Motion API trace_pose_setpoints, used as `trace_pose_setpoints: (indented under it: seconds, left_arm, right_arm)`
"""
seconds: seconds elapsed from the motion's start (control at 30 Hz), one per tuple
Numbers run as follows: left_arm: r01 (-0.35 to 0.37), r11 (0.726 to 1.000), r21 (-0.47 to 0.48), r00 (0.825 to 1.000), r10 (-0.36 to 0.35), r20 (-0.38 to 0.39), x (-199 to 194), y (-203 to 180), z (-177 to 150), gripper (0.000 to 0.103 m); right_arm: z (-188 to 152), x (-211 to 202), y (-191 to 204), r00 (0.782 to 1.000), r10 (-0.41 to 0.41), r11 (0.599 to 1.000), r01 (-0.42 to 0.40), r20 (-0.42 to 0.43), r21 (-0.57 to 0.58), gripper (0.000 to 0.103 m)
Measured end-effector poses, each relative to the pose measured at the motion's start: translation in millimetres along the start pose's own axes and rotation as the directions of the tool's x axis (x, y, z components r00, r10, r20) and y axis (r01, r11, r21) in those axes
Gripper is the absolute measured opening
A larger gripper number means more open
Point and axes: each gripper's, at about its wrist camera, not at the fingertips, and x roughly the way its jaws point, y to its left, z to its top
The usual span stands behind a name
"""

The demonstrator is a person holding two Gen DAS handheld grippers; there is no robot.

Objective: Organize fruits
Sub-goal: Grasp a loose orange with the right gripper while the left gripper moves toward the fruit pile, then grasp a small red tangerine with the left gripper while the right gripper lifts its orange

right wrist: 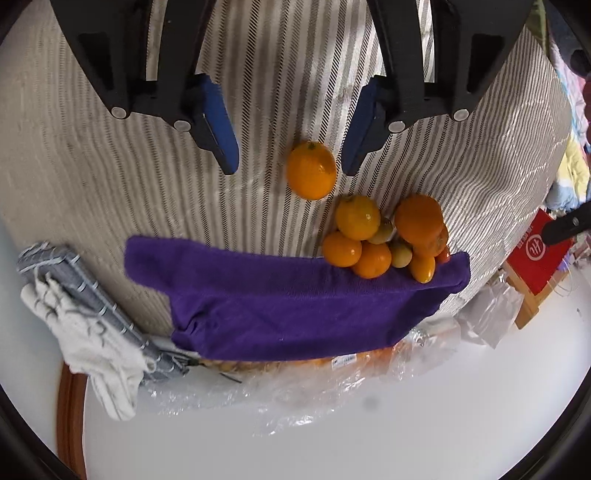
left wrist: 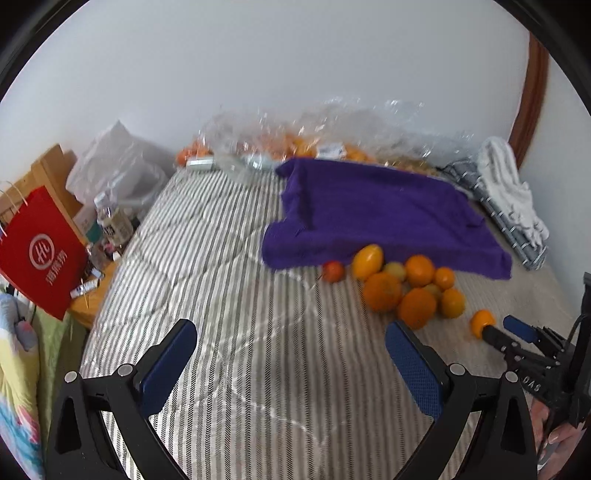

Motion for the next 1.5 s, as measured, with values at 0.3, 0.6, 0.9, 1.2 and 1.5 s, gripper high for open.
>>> trace_pose_setpoints:
  seconds: [0.3, 0.6, 0.9, 1.2, 1.5]
  left_arm:
    - [0.095, 0.994, -0.063, 0.995, -0.097, -0.034, 31, 8, 2, 0.102]
    - [0.063, 0.998, 0.02, 0.994, -0.061, -0.093, 69, -13, 16, 0.101]
    - [0.07, 0.997, 0.019, 0.994, -0.068, -0.087, 99, -14, 25, 0.089]
    - [0.072, 0.996, 0.053, 0.995, -0.069, -0.067, 117, -20, 24, 0.07]
    - [0.121, 0.987, 0.103, 0.991, -0.113, -0.076, 119, -28, 29, 0.063]
  right_arm:
    - [2, 10, 4, 0.998, 0.051, 0.999, -0.051, -0.024, 0.0, 0.031]
    - [6, -4, -19, 1.0, -0.02, 1.0, 0.02, 0.021, -0.019, 0.031]
    - [19, 11, -38, 0.998, -0.057, 0.998, 0.057, 0.013, -0.01, 0.031]
    - [22, 30, -35, 0.999, -0.032, 0.999, 0.031, -0.02, -0.027, 0.032]
    - [23, 31, -38, 1.0, -0.008, 1.0, 0.008, -0.025, -0.003, 0.032]
